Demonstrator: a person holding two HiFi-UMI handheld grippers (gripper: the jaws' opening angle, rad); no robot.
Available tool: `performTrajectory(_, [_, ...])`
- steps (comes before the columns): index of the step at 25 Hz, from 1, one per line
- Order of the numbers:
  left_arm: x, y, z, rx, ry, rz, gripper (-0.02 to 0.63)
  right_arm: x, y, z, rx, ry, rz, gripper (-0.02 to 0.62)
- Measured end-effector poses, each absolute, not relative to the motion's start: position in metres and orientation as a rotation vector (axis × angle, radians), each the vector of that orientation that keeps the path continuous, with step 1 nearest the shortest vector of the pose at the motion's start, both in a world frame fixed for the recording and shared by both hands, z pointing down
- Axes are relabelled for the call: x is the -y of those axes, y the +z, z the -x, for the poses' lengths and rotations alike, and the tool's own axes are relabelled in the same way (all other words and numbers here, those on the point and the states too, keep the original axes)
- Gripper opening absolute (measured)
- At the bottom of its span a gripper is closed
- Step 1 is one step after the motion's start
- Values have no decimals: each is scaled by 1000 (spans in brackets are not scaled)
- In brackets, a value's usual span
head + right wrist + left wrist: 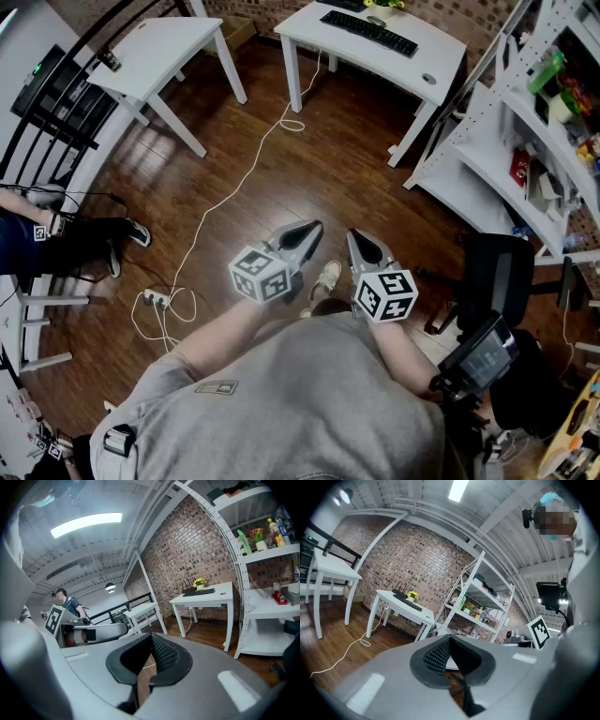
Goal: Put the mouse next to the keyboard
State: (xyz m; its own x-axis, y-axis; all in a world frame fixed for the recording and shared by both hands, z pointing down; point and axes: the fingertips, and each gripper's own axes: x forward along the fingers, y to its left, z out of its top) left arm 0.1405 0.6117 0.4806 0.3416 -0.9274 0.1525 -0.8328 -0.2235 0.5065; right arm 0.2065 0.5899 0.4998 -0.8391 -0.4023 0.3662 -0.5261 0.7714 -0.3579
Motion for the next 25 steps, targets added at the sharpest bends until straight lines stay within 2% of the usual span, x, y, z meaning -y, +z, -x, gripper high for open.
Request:
performTrajectory(12, [-484, 458, -125, 1520, -198, -2154, -6, -466, 479, -197, 2727, 651, -776, 11])
performTrajectory(25, [-410, 471, -111, 1490, -195, -2162, -7, -394, 492, -186, 2710, 666, -819, 11])
